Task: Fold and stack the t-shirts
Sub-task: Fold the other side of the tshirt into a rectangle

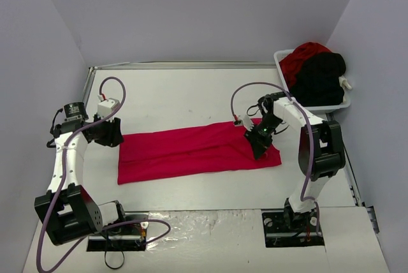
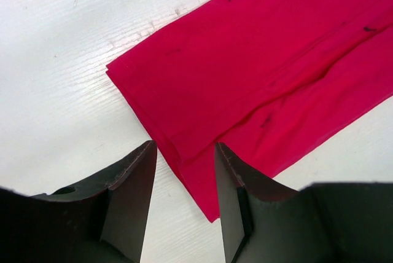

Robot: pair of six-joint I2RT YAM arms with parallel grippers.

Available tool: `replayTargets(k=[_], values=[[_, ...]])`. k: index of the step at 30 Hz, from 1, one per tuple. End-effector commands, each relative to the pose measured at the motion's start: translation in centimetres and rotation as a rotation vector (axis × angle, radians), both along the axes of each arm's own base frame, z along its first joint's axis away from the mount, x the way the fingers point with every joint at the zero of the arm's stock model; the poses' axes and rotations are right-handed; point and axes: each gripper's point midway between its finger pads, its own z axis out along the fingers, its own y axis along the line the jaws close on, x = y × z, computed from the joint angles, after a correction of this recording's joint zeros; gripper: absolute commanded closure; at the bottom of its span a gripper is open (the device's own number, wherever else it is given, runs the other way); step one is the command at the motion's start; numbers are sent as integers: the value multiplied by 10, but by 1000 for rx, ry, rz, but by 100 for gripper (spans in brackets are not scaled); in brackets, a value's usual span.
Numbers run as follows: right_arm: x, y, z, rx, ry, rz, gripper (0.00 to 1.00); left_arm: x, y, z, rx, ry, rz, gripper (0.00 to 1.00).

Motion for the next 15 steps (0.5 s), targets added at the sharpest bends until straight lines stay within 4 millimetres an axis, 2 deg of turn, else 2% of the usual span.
replayTargets(k=[1,2,3,4,6,10,15], values=[[-17,-6,5,-51,79,52,95,1,-2,14,-5,-51,1,59],[-20,-5,5,-51,91,70,92,1,-1,13,-4,-50,2,59],[-23,-4,5,-50,100,81,84,1,-2,14,-5,-52,1,59],[-24,-3,5,-46,106,86,69,1,-1,13,-4,-50,2,59],[-24,-1,6,-34,109,92,60,2,-2,13,-5,-47,1,59],[-17,5,14,-1,82,84,56,2,-2,12,-5,-47,1,59],[21,6,25,19,-31,6,56,2,-1,13,-1,-57,1,59]])
